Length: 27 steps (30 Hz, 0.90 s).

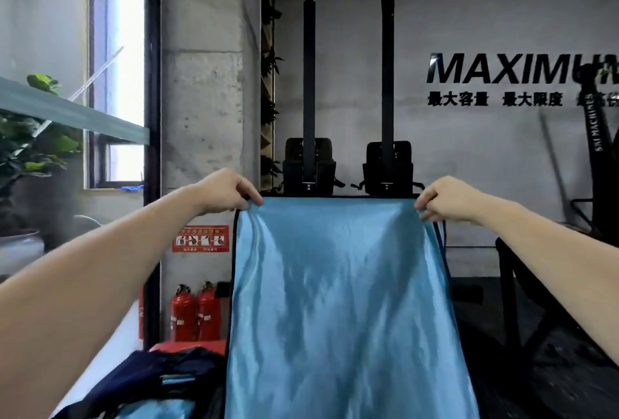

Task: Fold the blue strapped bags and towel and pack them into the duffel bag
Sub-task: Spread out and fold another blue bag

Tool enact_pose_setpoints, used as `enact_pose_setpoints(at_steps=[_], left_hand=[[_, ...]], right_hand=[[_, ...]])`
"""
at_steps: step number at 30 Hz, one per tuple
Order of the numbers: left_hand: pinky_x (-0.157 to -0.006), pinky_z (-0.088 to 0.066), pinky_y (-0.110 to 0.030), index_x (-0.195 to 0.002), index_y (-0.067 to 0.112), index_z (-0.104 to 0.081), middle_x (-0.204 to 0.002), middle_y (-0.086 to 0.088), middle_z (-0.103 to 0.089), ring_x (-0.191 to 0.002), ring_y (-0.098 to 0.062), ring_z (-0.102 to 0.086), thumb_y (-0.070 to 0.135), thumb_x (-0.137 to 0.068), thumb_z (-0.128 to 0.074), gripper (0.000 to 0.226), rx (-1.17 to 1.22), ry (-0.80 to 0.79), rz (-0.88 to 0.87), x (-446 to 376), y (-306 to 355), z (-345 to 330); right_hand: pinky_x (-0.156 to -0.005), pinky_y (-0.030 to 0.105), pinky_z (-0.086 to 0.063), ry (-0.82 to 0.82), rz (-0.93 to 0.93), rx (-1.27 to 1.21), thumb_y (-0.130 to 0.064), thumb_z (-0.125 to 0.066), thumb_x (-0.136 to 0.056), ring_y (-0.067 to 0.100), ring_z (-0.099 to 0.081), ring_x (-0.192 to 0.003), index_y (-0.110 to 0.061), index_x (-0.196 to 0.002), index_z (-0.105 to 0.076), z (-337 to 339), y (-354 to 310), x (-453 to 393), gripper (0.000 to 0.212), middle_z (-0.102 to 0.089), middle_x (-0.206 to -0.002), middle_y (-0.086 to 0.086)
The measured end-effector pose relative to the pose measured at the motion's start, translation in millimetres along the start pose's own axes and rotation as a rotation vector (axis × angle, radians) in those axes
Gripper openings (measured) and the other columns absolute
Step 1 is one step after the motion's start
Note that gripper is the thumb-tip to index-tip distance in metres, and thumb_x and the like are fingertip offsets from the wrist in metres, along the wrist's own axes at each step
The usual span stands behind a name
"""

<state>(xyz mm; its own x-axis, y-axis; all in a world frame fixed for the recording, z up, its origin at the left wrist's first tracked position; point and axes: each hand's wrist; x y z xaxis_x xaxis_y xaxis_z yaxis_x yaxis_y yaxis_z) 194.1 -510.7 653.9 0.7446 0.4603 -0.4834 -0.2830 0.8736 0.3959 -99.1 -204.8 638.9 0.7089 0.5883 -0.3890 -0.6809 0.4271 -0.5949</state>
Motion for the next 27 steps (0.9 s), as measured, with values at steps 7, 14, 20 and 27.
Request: enact_pose_setpoints(at_steps=[7, 14, 20, 27], left_hand=[[-0.088, -0.056, -0.026, -0.09, 0.02, -0.08, -0.095, 0.0, -0.075, -0.084, -0.011, -0.065, -0.014, -0.085, -0.051, 0.045, 0.163, 0.509, -0.04, -87.1, 9.8, -1.3], [-0.096, -0.045, -0.016, -0.088, 0.025, -0.079, -0.093, 0.007, -0.073, -0.096, -0.007, -0.065, -0.01, -0.086, -0.054, 0.043, 0.088, 0.544, -0.048, -63.3, -11.7, -2.9], [-0.066, -0.045, -0.007, -0.077, 0.031, -0.075, -0.083, 0.008, -0.074, -0.069, -0.009, -0.064, -0.011, -0.088, -0.054, 0.048, 0.173, 0.436, 0.003, 43.3, -21.8, -54.3], [-0.071, -0.053, -0.026, -0.065, 0.038, -0.074, -0.079, 0.009, -0.077, -0.074, -0.014, -0.07, -0.014, -0.077, -0.055, 0.057, 0.311, 0.297, 0.098, 227.9, -28.2, -159.2]], right_hand=[[-0.094, 0.044, -0.048, 0.383, 0.226, 0.017, 0.0, -0.049, -0.091, 0.041, -0.059, -0.115, 0.005, -0.125, -0.059, -16.6, -16.5, -58.2, 0.035, -0.061, -0.127, 0.024], [-0.1, 0.028, -0.04, 0.45, 0.368, 0.039, -0.003, -0.053, -0.089, 0.03, -0.058, -0.12, -0.002, -0.127, -0.063, -25.4, 2.8, -45.4, 0.039, -0.063, -0.129, 0.015], [-0.104, 0.029, -0.04, 0.35, 0.437, 0.097, -0.004, -0.064, -0.088, 0.028, -0.06, -0.119, -0.002, -0.116, -0.069, -62.8, 52.8, 51.2, 0.028, -0.066, -0.127, 0.01], [-0.088, 0.002, -0.039, 0.196, 0.38, 0.031, 0.007, -0.071, -0.082, 0.004, -0.065, -0.093, -0.012, -0.089, -0.075, -122.2, 139.4, 227.7, 0.02, -0.073, -0.102, 0.002]])
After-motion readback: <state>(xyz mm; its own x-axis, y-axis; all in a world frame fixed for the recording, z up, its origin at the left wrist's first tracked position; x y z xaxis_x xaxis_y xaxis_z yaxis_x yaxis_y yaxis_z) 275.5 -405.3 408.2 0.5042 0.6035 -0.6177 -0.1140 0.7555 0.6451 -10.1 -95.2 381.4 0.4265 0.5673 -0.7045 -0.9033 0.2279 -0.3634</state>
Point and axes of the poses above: each hand's wrist, its own x-axis away from the middle knuckle, its own z-axis out of the back of the hand, y = z × x
